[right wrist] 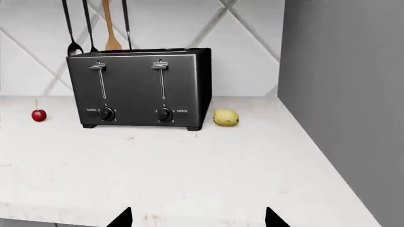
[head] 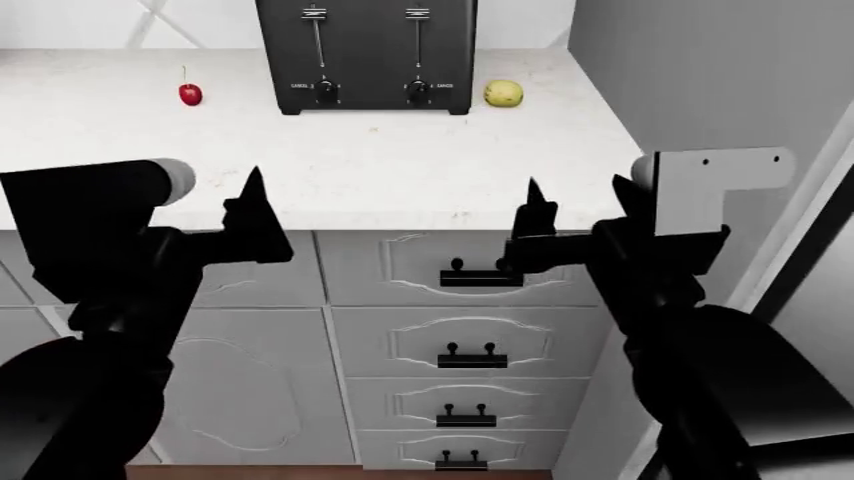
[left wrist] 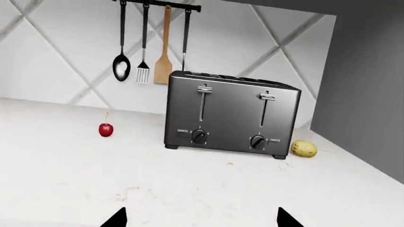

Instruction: Pick the cherry from the counter and place it in the cabinet.

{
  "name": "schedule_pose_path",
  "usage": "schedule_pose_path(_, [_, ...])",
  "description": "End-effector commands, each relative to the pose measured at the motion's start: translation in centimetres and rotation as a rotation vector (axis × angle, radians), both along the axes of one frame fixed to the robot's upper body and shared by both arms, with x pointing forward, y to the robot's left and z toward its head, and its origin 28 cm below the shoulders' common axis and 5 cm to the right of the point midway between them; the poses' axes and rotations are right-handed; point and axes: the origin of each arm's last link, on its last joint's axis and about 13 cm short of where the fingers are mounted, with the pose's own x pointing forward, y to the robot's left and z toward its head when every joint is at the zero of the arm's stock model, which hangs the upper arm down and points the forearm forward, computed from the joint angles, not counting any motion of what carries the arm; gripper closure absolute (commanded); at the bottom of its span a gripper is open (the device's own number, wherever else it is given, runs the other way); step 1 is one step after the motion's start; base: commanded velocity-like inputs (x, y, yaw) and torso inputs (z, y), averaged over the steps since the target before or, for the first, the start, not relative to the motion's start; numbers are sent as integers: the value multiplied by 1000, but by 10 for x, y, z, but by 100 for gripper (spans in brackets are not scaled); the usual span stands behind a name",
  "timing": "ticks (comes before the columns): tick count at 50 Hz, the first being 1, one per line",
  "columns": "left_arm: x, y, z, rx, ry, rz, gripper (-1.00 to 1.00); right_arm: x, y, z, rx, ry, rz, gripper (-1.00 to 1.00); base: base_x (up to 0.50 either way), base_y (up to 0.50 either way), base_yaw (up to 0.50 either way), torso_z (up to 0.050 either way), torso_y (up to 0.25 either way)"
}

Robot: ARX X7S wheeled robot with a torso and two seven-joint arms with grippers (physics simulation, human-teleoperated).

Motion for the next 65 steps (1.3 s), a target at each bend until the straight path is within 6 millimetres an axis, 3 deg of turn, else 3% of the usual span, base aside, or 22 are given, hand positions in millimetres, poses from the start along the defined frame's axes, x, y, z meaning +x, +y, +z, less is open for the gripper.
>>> schedule_pose_path(1, [-2, 3, 9, -9, -8, 2, -100, 3, 0, 11, 7, 7, 8, -100, 0, 0, 0, 0, 0])
schedule_pose_path(36, [1, 1, 4, 35, -18, 24, -100, -3, -2, 9, 8, -25, -4, -100, 0, 0, 0, 0, 0])
schedule_pose_path(65, [0, -2, 2, 32, 8, 11, -100, -3, -1, 3, -7, -4, 45, -100, 0, 0, 0, 49, 0])
